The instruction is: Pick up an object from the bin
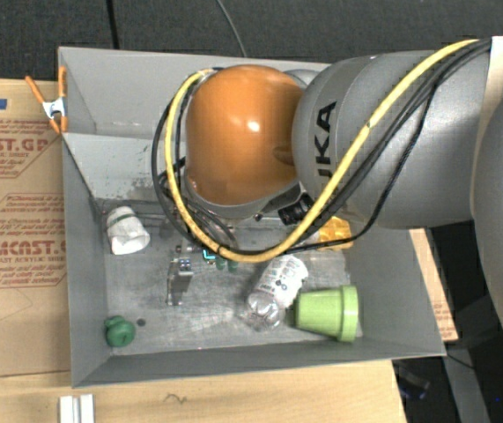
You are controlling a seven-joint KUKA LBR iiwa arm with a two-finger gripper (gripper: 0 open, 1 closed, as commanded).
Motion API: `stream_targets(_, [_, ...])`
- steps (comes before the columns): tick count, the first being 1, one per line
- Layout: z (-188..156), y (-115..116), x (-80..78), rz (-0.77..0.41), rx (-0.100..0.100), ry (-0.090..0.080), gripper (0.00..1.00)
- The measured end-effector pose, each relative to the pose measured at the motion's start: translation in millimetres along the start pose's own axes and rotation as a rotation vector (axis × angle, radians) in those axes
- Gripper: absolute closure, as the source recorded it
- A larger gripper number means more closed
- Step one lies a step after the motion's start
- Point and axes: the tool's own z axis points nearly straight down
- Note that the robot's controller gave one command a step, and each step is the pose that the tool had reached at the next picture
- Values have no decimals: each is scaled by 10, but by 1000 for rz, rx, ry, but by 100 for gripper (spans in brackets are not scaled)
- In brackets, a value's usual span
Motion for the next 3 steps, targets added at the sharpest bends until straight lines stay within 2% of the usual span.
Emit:
stream_targets(1, [-44,-11,-19,3,-2,-8,0])
stream_targets(2, [-380,-13,-30,-51,1,-2,0])
stream_targets(3, [-530,-14,-42,-69,-1,-7,0])
